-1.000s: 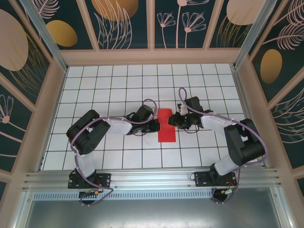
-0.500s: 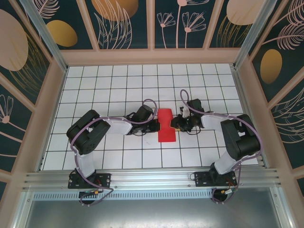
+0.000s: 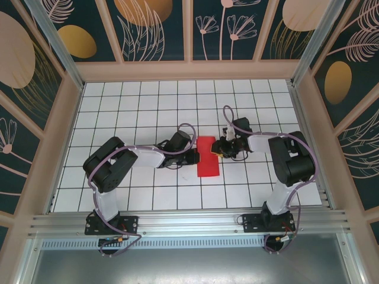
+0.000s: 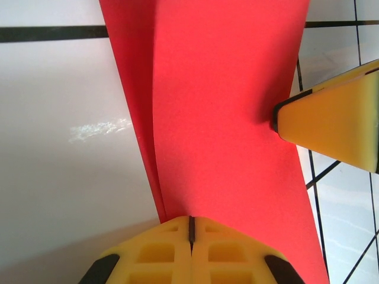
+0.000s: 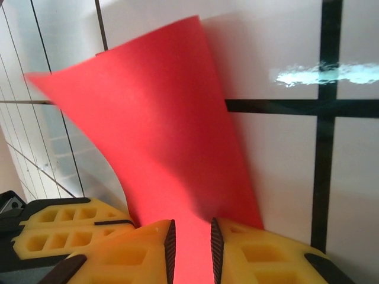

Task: Fold a paper plane with a square sheet of paper (pick it up from the middle)
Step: Fold the square sheet of paper in half at the center of the table.

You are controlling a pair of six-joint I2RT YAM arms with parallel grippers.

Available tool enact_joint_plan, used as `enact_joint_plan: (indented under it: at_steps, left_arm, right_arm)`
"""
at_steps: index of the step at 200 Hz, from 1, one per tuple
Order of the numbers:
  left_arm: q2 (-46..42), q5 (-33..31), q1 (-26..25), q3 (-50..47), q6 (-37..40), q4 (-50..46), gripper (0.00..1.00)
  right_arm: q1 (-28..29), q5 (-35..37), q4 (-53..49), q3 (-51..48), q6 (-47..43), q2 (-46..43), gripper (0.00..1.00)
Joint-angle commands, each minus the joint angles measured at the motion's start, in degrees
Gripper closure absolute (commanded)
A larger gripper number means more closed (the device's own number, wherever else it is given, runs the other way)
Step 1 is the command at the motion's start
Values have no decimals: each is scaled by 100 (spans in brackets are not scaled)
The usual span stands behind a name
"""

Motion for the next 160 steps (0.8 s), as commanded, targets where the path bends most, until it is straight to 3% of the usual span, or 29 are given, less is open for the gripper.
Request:
enact_joint_plan:
  at_steps: [1,41,76,160]
  left_arm:
    - [406,-420,-27,-233,167,-916,100]
    - [423,-422,-31,-233,185,-940,100]
    - [418,-432,-31,-207,186,-952,100]
    - [362,-441,-31,-275,184,-970,100]
  right_arm:
    - [-6,45,-86,-17,-81,39,74]
    - [-50,-111,-399,551,-223,-366,73]
    - [-98,49,-649,1039,-376,118,73]
    - [-165,322,-596,1139,-325,924,72]
